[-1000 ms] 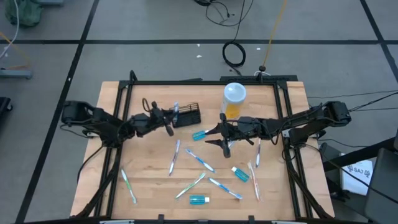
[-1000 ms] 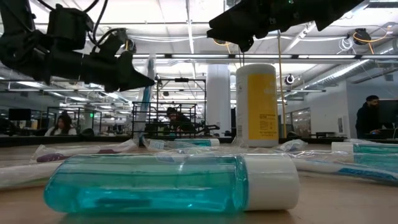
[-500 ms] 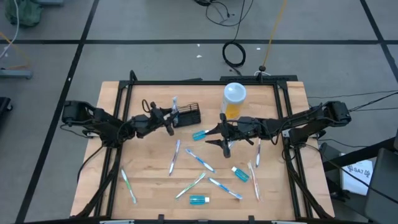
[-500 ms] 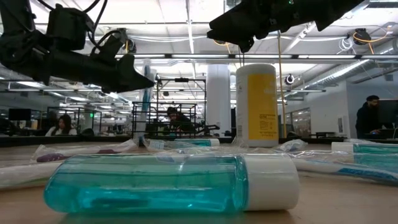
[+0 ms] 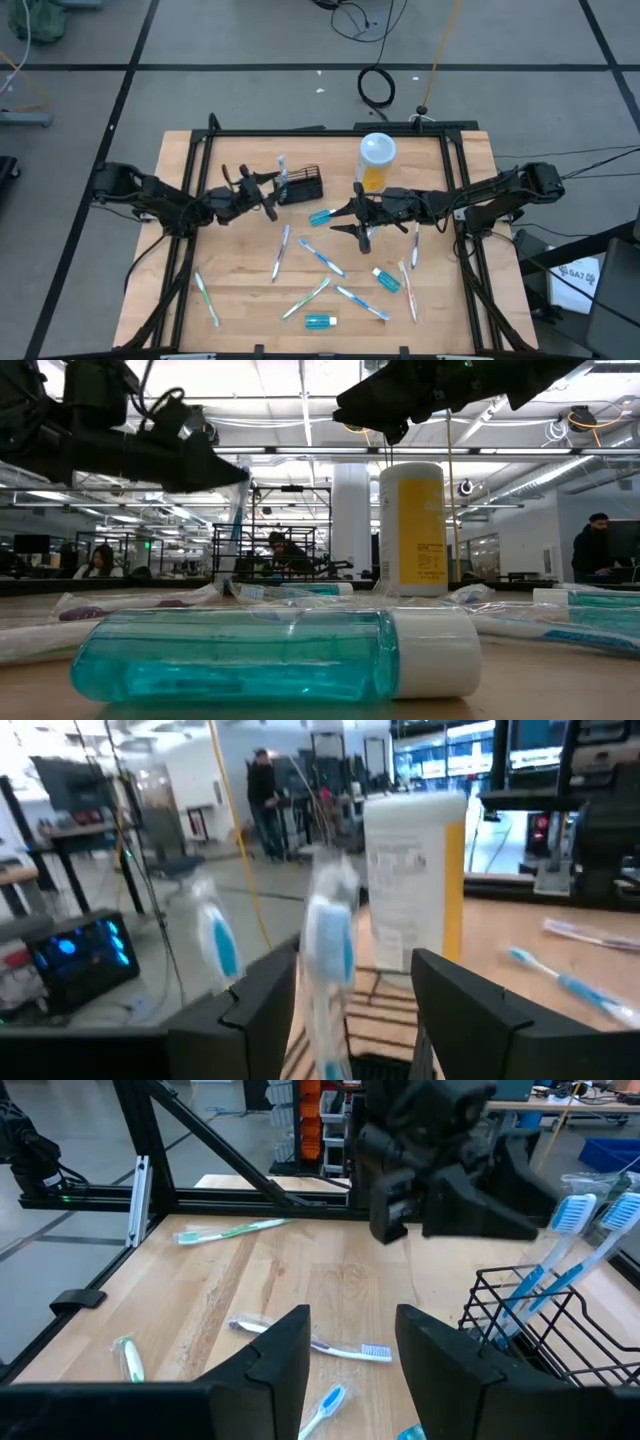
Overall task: Pick & Place toothbrushing station
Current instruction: Put the blue mouthwash into the black mesh organizer
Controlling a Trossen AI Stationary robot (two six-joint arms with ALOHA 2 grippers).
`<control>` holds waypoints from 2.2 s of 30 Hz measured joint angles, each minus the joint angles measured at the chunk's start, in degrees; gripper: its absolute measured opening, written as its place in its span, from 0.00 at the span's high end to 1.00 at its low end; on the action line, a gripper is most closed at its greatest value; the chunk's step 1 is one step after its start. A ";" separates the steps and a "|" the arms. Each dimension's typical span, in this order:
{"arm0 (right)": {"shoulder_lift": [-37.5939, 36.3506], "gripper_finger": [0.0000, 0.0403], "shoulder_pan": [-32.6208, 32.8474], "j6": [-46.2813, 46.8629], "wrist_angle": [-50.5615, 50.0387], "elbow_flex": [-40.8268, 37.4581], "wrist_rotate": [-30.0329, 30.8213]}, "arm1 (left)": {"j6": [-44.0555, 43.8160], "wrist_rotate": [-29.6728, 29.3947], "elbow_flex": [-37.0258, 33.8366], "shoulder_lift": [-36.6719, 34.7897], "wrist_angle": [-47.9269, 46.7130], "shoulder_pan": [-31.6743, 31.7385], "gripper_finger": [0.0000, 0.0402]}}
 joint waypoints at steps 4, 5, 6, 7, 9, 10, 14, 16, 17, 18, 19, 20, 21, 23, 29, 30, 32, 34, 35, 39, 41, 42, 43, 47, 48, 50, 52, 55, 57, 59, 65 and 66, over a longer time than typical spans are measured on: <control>-0.01 0.65 0.01 0.00 -0.43 0.00 0.00 | 0.20 -2.09 0.27 -5.73 0.04 -3.52 0.48; -0.02 0.65 0.00 0.00 -0.65 0.00 0.00 | -0.37 -1.42 0.65 -7.14 -0.01 -4.64 0.48; -0.02 0.65 0.01 0.00 -1.01 0.00 0.00 | -1.29 -0.38 1.08 -8.45 -0.04 -5.77 0.48; 0.00 0.65 0.02 0.00 -1.37 0.00 0.00 | -1.84 0.91 1.59 -9.63 0.06 -6.97 0.48; -0.01 0.65 0.01 0.00 -2.07 0.00 0.00 | -2.24 4.32 2.60 -11.42 0.06 -9.34 0.48; 0.00 0.65 0.02 0.00 -2.50 0.00 0.00 | -2.28 6.19 3.10 -12.01 0.02 -10.54 0.48; 0.01 0.65 0.02 -0.09 -5.51 0.00 0.00 | -2.76 12.10 4.62 -12.54 -0.65 -15.22 0.48; 0.01 0.65 0.01 -0.39 -6.36 0.00 0.00 | -4.07 13.42 4.83 -12.54 -3.39 -17.40 0.48; 0.00 0.65 0.01 -1.16 -6.44 0.00 0.00 | -5.36 13.51 4.91 -12.54 -5.25 -18.31 0.48; 0.00 0.65 0.02 -2.40 -6.41 -0.04 0.00 | -7.14 13.49 4.94 -12.54 -7.50 -19.23 0.48; 0.00 0.65 0.00 -3.71 -5.99 -0.34 0.00 | -9.21 13.49 4.94 -12.52 -10.05 -19.94 0.48; 0.00 0.65 0.01 -4.78 -5.68 -0.74 0.01 | -11.64 13.49 4.93 -12.50 -12.64 -20.57 0.48; 0.00 0.65 0.02 -5.31 -5.31 -1.21 0.02 | -14.10 13.49 4.94 -12.50 -15.07 -21.24 0.48; 0.00 0.65 0.02 -5.93 -4.98 -2.05 0.09 | -18.74 13.47 4.92 -12.49 -19.57 -22.49 0.48; 0.00 0.65 0.00 -6.58 -4.80 -4.13 0.11 | -23.49 13.25 4.94 -12.47 -26.78 -24.33 0.48; 0.00 0.65 -0.04 -7.15 -4.79 -4.37 0.13 | -23.51 13.21 4.93 -12.48 -27.26 -24.34 0.48; 0.00 0.65 -0.31 -8.53 -4.61 -4.77 0.08 | -23.60 12.14 4.92 -12.48 -27.44 -24.27 0.48; 0.00 0.65 -0.73 -9.30 -3.97 -5.19 0.09 | -23.60 10.24 4.92 -12.50 -27.43 -24.27 0.48; 0.00 0.65 -1.00 -9.44 -3.38 -5.36 0.09 | -23.60 9.32 4.92 -12.50 -27.45 -24.27 0.48; 0.19 0.65 -2.33 -8.76 1.05 -6.20 0.13 | -22.80 5.93 4.93 -12.50 -27.45 -24.13 0.48; 1.94 0.64 -2.96 -7.24 4.74 -6.29 0.22 | -23.08 5.29 4.92 -12.50 -27.45 -23.71 0.48; 2.95 0.63 -3.07 -6.98 6.13 -6.34 0.19 | -23.35 5.30 4.92 -12.46 -27.46 -23.30 0.48; 3.98 0.62 -3.08 -7.08 7.41 -6.49 0.19 | -23.64 5.31 4.92 -12.31 -27.43 -22.94 0.48; 8.85 0.56 -3.02 -10.09 13.54 -6.46 0.27 | -25.24 5.38 4.92 -11.68 -27.67 -22.00 0.48; 9.71 0.55 -3.02 -10.46 13.29 -6.20 0.77 | -25.38 5.36 4.92 -11.70 -27.59 -21.89 0.48; 11.20 0.52 -3.02 -10.28 10.90 -4.33 2.97 | -25.29 5.38 4.92 -11.69 -27.62 -21.91 0.48; 11.76 0.51 -3.04 -8.99 5.44 -1.80 4.41 | -25.17 5.38 4.92 -11.69 -27.72 -21.91 0.48; 12.86 0.51 -3.05 -7.66 -4.63 2.86 4.77 | -25.15 5.38 4.92 -11.69 -29.40 -21.91 0.48; 14.52 0.52 -2.91 -7.66 -8.82 5.24 5.66 | -25.25 5.42 4.92 -11.69 -29.99 -21.91 0.48; 16.26 0.53 -2.84 -7.81 -10.33 6.40 7.49 | -25.61 5.47 4.92 -11.69 -30.16 -21.91 0.48; 20.94 0.53 -5.01 -7.59 -11.08 6.67 7.52 | -26.63 5.51 4.92 -11.69 -30.48 -21.91 0.48; 21.49 0.52 -5.50 -7.53 -10.75 6.67 7.52 | -26.63 5.51 4.92 -11.69 -30.48 -21.91 0.48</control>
